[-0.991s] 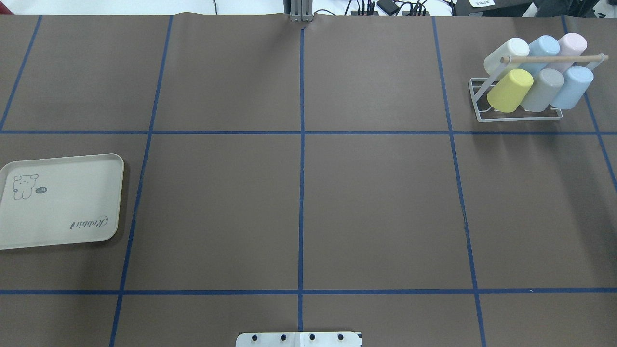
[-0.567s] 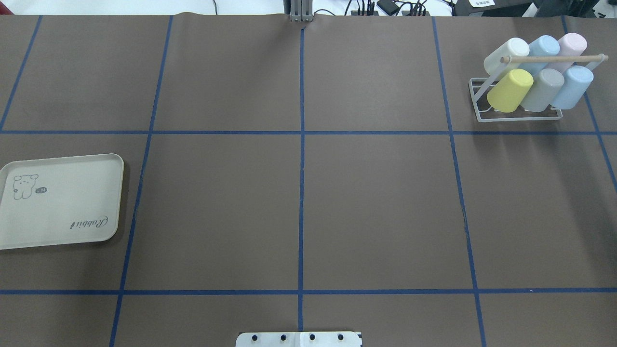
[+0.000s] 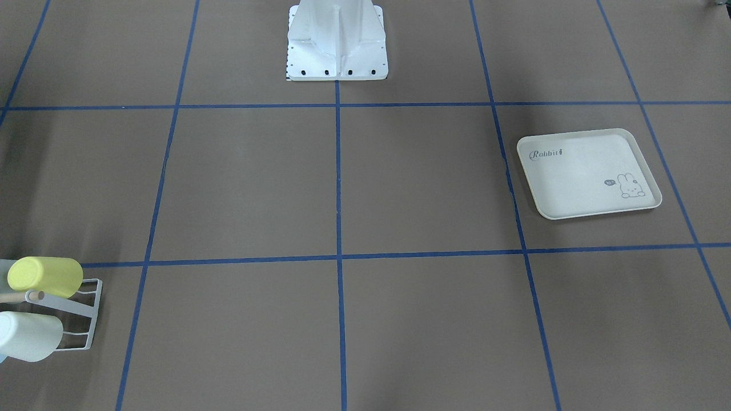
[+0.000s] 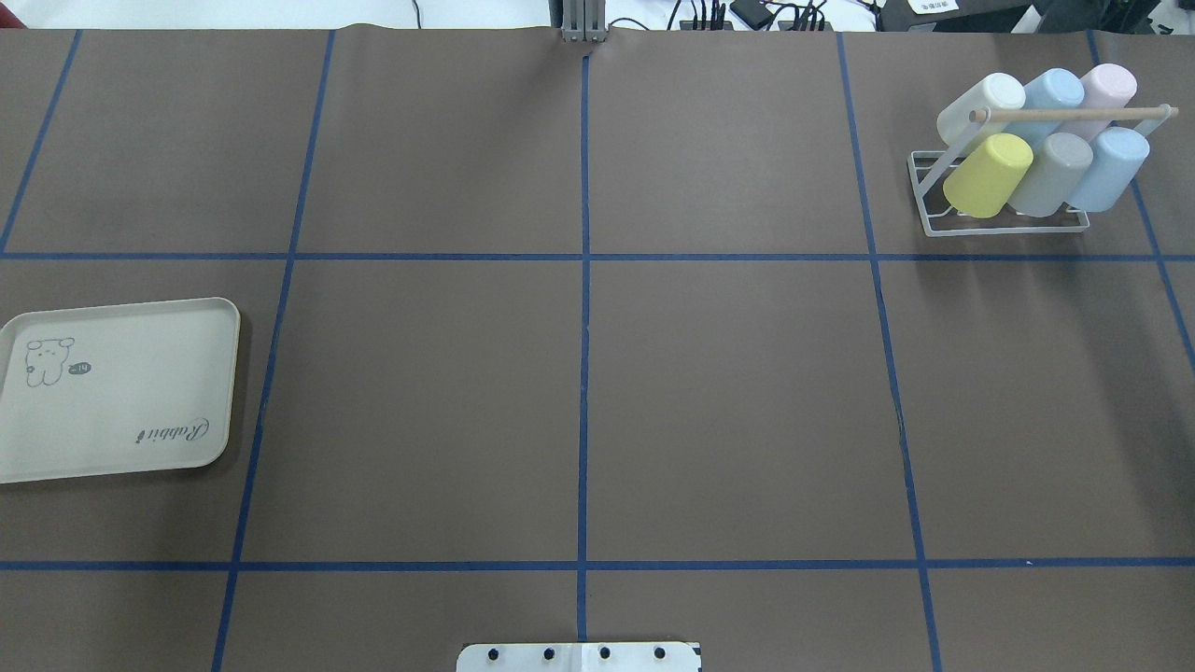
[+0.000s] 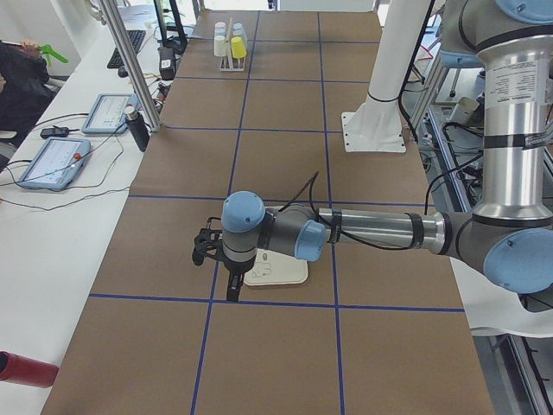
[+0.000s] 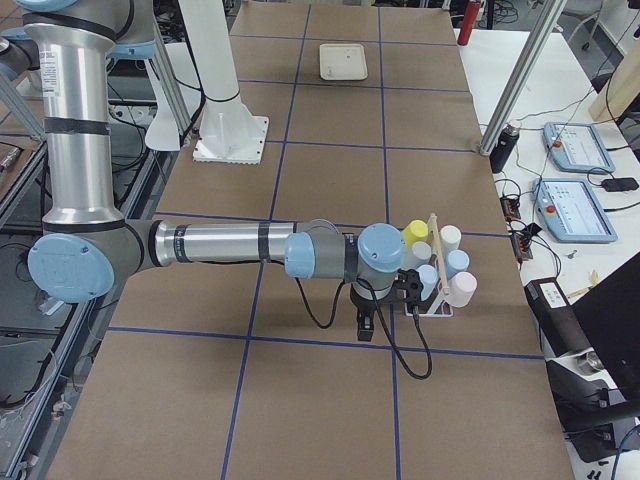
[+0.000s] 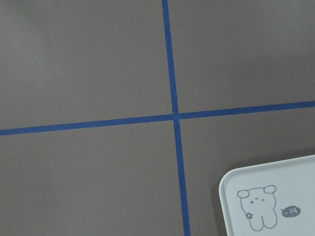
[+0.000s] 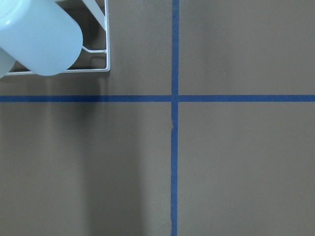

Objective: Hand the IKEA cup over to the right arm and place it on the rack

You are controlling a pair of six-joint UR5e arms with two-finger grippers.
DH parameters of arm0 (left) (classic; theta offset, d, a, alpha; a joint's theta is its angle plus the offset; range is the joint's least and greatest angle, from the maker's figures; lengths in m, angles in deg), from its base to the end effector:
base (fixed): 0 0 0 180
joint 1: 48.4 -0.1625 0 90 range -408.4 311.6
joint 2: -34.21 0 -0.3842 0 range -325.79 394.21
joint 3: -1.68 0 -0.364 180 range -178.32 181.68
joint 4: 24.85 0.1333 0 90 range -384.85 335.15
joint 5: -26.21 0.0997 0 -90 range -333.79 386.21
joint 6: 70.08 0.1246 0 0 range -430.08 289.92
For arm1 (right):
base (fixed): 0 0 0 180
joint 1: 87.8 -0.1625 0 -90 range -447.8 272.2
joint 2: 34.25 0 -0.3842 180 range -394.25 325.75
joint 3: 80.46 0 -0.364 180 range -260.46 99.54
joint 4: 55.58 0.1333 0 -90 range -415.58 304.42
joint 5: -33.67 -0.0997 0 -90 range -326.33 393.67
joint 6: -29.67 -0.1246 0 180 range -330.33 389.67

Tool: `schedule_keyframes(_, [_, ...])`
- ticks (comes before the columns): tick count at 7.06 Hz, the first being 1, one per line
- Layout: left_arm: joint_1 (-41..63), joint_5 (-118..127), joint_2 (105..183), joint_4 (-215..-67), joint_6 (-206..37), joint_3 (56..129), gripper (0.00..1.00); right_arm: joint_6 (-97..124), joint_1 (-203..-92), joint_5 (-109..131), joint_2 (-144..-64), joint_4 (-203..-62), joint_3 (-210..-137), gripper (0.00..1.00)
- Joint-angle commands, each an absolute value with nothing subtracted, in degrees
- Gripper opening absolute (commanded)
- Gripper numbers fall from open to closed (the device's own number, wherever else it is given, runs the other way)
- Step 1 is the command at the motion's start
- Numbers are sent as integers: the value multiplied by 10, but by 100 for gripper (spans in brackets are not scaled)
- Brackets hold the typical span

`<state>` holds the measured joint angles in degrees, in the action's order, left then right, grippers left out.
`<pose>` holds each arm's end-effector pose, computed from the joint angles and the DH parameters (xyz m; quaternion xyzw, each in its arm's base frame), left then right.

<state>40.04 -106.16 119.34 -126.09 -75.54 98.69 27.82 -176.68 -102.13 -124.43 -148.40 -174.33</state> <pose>-0.0371 -0.4506 0.5982 0.0864 0.3649 0.0106 0.9270 0.0349 -0.4638 0.6086 -0.0031 -0.3892 0.0029 0.9212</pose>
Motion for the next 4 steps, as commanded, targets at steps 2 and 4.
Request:
schedule_keyframes(2, [400,-1062,1194,-1261,-757,985,100,278,-1767,-1021,-1243,-1484,-1743,100])
schedule_keyframes(4, [400,-1062,1198,-1260,-760,984,100,278,-1767,-1021,-1243,-1484,-1743,100])
